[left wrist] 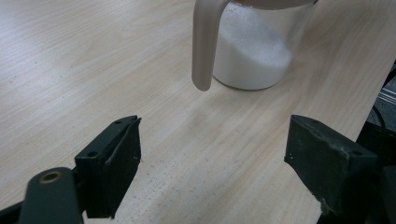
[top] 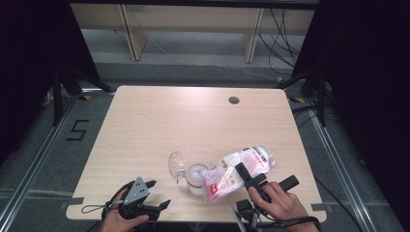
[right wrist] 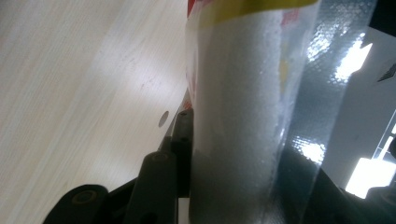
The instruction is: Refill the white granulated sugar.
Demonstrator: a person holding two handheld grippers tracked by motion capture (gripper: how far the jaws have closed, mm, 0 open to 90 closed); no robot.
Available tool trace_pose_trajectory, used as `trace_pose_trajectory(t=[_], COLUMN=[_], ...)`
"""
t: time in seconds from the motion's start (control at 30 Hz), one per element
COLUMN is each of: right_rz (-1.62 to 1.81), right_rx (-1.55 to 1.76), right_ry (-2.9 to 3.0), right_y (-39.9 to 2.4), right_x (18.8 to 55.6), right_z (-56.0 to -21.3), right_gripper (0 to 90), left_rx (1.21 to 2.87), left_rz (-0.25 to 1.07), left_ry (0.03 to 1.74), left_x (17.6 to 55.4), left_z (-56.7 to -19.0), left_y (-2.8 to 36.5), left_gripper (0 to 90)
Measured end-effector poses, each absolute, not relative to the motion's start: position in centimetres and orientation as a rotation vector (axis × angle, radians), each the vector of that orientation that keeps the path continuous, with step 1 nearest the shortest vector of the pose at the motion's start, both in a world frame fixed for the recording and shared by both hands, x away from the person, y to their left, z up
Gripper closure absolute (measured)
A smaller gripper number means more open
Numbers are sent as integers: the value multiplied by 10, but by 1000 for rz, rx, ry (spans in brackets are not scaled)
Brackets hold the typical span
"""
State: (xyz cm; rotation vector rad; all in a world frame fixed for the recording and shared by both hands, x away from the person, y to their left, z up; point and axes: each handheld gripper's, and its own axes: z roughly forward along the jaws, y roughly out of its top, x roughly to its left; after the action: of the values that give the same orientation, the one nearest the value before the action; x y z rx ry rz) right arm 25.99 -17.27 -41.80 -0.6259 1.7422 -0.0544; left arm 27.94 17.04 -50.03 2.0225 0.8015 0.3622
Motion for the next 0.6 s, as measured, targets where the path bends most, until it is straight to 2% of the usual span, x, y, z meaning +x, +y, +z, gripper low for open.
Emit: trace_pose_trajectory(t=[0.6], right_rz=[-45], right_rx=[-619], right_ry=[1737], right_y=[-176], right_x=[261], right_z=[-418], right_gripper=[703], left_rx=[2007], left_rz=[363], left_ry=[806], left_x=[280], left_z=[-501], left_y=[170], left_gripper=[179])
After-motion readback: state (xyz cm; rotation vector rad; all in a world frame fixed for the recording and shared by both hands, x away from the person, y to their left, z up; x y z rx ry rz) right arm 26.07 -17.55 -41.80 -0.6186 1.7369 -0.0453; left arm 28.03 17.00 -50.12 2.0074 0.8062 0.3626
